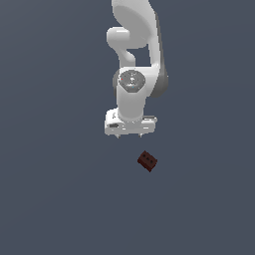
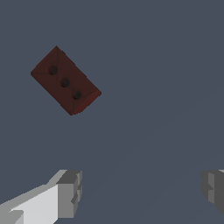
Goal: Pick up the object and move it to a goal position.
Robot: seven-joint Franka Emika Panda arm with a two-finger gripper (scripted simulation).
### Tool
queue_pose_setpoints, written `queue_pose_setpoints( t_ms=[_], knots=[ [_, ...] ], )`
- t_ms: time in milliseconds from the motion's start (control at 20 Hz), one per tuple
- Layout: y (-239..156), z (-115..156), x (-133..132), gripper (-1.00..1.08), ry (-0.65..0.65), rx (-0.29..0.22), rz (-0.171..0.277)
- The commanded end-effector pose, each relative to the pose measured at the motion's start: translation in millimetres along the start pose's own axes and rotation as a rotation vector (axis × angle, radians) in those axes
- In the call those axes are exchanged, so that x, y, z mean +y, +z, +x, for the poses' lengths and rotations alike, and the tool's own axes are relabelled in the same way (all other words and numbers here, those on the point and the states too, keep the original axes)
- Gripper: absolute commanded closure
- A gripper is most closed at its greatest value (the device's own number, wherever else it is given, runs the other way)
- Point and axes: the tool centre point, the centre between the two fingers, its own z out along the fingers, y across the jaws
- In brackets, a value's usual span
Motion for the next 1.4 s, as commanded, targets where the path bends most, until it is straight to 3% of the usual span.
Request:
queue_pose_setpoints(
  t_ms=[0, 350, 950, 1350],
  knots=[
    [2.3, 3.9, -3.3, -0.92, -0.033, 0.003, -0.002],
    [12.3, 22.9, -18.7, -0.92, -0.192, 0.019, -0.011],
    [39.1, 65.6, -61.0, -0.92, -0.577, 0.063, -0.023],
    [49.6, 80.1, -78.0, -0.92, -0.719, 0.083, -0.026]
  ],
)
